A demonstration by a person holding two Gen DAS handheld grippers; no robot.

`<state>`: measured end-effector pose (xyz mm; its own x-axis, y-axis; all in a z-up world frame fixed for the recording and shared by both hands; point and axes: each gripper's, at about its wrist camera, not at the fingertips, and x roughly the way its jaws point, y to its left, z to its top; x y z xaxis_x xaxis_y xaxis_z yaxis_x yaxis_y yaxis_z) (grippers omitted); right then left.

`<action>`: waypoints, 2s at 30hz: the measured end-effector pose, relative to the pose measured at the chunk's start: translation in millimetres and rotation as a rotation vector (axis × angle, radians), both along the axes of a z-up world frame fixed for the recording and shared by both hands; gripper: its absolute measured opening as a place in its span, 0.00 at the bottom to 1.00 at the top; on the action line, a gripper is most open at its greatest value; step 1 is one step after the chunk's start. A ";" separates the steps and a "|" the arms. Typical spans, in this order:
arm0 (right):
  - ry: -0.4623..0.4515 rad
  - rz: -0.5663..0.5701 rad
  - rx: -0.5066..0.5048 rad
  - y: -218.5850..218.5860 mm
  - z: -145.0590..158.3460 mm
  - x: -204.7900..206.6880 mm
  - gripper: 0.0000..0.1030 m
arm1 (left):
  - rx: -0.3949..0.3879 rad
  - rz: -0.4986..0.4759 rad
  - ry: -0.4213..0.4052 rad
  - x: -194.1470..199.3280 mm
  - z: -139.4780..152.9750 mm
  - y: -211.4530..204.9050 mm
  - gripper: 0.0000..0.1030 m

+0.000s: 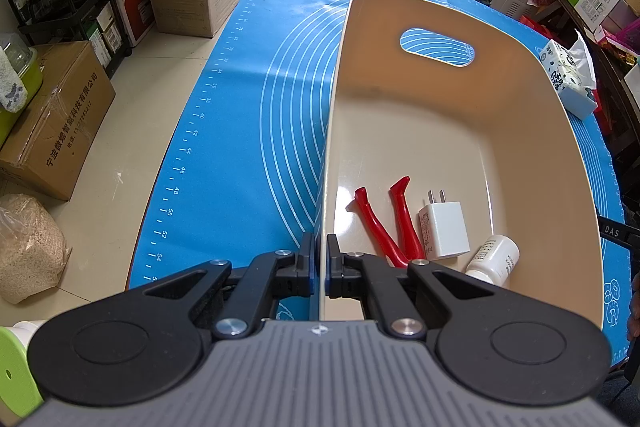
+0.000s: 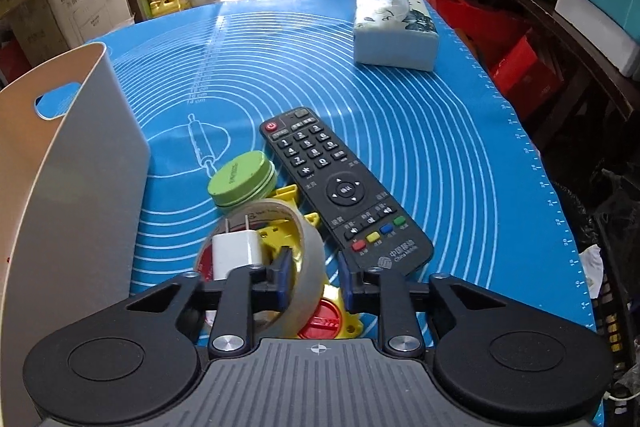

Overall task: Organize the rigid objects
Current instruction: 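Move the right gripper to the white tape roll and grasp it, then carry the tape roll into the basket and open the right gripper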

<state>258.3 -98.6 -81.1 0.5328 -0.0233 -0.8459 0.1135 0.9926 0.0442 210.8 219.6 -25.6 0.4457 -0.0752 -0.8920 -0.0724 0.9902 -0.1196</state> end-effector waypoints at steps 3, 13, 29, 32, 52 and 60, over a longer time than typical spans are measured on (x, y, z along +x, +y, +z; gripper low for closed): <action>0.000 0.003 -0.008 2.5 1.0 1.4 0.23 | -0.001 0.000 0.000 0.0 0.1 0.0 0.06; -0.067 -0.031 0.019 -5.0 14.9 -11.0 0.22 | -0.001 0.000 0.000 0.0 0.1 0.2 0.06; -0.158 -0.046 0.001 -6.7 46.1 -18.6 0.16 | -0.002 0.000 0.000 0.0 0.3 0.1 0.06; -0.176 -0.044 -0.006 -7.1 51.4 -20.6 0.16 | -0.002 0.000 0.000 0.0 0.2 -0.1 0.06; -0.352 0.104 0.060 52.9 124.6 -25.0 0.16 | -0.002 -0.001 0.000 -0.4 -0.3 -0.2 0.06; -0.321 0.234 0.062 105.2 113.7 -19.8 0.16 | -0.002 -0.002 0.001 -0.6 -0.5 -0.2 0.06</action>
